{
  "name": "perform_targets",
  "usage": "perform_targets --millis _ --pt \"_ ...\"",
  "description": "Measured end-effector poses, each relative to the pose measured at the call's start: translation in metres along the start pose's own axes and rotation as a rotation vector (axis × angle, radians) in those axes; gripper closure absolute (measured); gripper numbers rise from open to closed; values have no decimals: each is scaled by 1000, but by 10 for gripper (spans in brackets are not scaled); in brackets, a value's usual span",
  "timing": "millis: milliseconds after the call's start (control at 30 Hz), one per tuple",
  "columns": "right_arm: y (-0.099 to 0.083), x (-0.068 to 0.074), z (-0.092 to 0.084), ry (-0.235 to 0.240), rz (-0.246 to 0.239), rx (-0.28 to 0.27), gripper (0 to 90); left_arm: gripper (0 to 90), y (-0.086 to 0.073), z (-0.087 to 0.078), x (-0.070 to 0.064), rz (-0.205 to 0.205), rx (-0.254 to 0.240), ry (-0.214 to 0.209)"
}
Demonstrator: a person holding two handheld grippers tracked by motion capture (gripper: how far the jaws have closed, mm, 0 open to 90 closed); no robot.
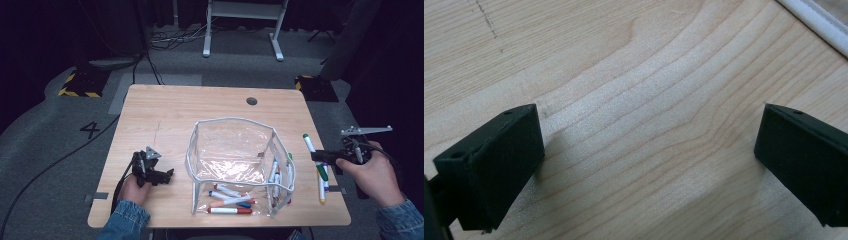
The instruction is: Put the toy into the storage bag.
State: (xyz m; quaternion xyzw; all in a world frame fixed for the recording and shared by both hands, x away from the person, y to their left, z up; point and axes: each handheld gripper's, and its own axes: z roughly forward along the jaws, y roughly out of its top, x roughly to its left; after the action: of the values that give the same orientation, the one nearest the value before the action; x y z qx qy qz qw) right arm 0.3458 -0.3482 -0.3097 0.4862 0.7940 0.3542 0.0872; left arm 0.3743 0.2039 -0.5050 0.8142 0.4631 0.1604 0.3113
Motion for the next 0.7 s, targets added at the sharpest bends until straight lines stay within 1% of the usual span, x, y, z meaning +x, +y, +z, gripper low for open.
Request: perform_targets --millis 133,233,367,500,567,700 --pt "11 11 -8 25 -44 -16 767 0 0 0 0 -1 0 0" --pt "19 19 -12 48 -80 -20 767 0 0 0 0 0 0 0" --pt "35 33 -14 84 -143 -24 767 0 0 0 0 -1 0 0" --pt "51 50 -11 127 -207 -13 767 0 0 0 0 -1 0 0" --pt "59 59 -8 132 -243 -7 767 0 0 0 0 0 0 0" --pt "70 77 0 163 -303 8 767 0 0 0 0 -1 0 0"
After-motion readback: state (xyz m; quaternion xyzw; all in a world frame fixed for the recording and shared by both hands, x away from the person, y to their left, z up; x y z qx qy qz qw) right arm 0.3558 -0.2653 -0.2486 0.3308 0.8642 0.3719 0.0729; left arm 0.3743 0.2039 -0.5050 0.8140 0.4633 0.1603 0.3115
